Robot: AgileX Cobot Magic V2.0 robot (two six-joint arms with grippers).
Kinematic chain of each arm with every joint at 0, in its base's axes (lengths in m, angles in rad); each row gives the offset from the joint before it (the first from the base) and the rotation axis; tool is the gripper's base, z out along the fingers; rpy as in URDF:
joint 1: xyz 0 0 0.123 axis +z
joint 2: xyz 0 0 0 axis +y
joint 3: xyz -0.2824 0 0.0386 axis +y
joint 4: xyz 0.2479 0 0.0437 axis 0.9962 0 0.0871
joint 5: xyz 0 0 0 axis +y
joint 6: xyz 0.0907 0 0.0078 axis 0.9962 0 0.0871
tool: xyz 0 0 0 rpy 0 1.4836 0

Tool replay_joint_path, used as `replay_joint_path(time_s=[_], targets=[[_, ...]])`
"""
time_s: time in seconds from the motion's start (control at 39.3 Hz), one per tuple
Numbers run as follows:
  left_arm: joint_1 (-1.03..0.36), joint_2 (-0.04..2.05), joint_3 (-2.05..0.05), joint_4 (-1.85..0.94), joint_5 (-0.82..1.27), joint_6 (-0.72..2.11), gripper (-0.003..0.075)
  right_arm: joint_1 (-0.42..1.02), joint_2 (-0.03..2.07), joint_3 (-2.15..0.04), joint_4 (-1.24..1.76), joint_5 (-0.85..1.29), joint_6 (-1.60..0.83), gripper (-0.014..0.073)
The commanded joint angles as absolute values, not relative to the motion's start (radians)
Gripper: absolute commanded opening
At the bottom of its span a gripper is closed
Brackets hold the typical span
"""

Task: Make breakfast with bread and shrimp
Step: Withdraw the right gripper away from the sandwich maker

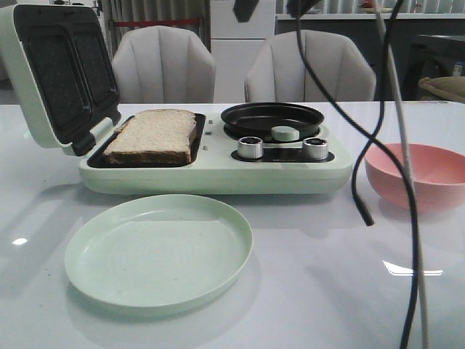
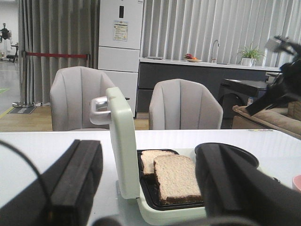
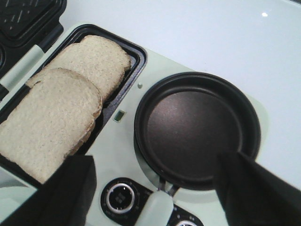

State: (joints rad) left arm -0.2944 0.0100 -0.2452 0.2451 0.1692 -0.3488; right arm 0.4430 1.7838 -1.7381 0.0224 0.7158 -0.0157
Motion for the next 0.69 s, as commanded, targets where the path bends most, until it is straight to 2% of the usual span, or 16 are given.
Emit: replay_joint_path(time_s=[0.0, 0.2, 0.66], targets=[[-0.302, 0.021, -0.271, 0.236, 0.091, -0.357, 0.0492, 0.441, 1.672, -1.772, -0.011, 0.726, 0.013, 0.0611], [-0.302, 0.021, -0.271, 0.236, 0.091, -0.357, 0.0492, 0.441, 1.531, -1.674, -0.006, 0.716, 0.013, 0.0611], [-0.302, 0.021, -0.271, 0.236, 0.091, -0.357, 0.0492, 0.441, 1.084, -1.095, 0.031, 0.413, 0.013, 0.0611]])
